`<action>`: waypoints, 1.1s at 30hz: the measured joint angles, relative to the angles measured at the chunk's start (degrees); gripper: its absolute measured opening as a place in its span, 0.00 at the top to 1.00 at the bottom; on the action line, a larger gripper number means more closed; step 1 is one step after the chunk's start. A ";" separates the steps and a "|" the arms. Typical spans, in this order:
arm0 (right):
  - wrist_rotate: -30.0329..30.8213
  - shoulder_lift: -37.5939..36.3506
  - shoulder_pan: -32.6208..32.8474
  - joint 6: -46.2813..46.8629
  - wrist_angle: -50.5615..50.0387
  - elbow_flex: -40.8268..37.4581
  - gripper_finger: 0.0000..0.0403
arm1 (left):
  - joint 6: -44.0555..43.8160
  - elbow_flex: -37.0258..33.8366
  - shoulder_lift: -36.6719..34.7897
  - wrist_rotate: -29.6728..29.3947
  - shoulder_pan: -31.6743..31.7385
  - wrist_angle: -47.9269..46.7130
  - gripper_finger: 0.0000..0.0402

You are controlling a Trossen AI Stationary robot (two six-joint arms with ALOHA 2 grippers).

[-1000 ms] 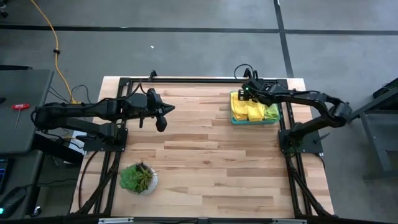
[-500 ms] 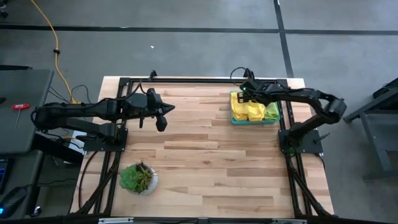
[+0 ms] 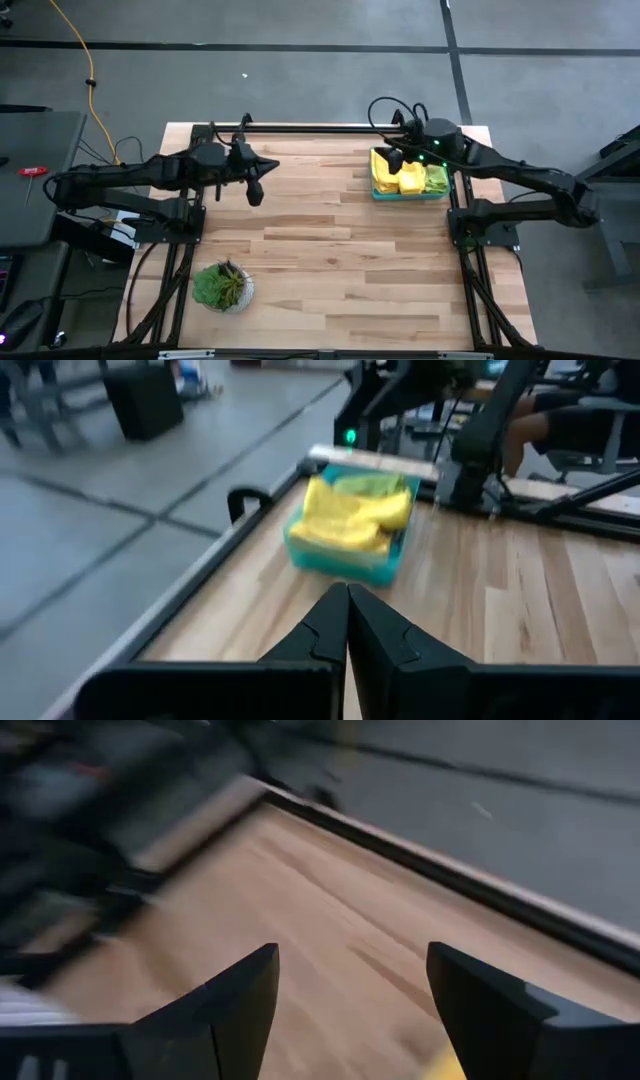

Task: Fold microfiber towels
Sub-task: Return to Home Position

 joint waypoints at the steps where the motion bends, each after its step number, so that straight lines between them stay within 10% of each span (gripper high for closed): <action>1: -0.90 -0.63 1.16 -0.36 2.19 0.00 0.39 | 1.16 0.72 -0.25 0.00 -0.01 0.02 1.00; 6: -3.91 -1.46 7.39 -4.71 10.42 0.00 0.45 | 1.92 2.68 -1.45 0.23 0.00 0.11 1.00; 13: -6.86 -1.24 14.20 -0.62 13.42 0.02 0.96 | -3.49 -0.37 -5.73 8.82 -0.55 1.99 1.00; 33: -11.61 -1.24 19.39 6.70 5.45 0.02 1.00 | -13.47 -38.01 -39.50 10.42 -2.25 17.48 1.00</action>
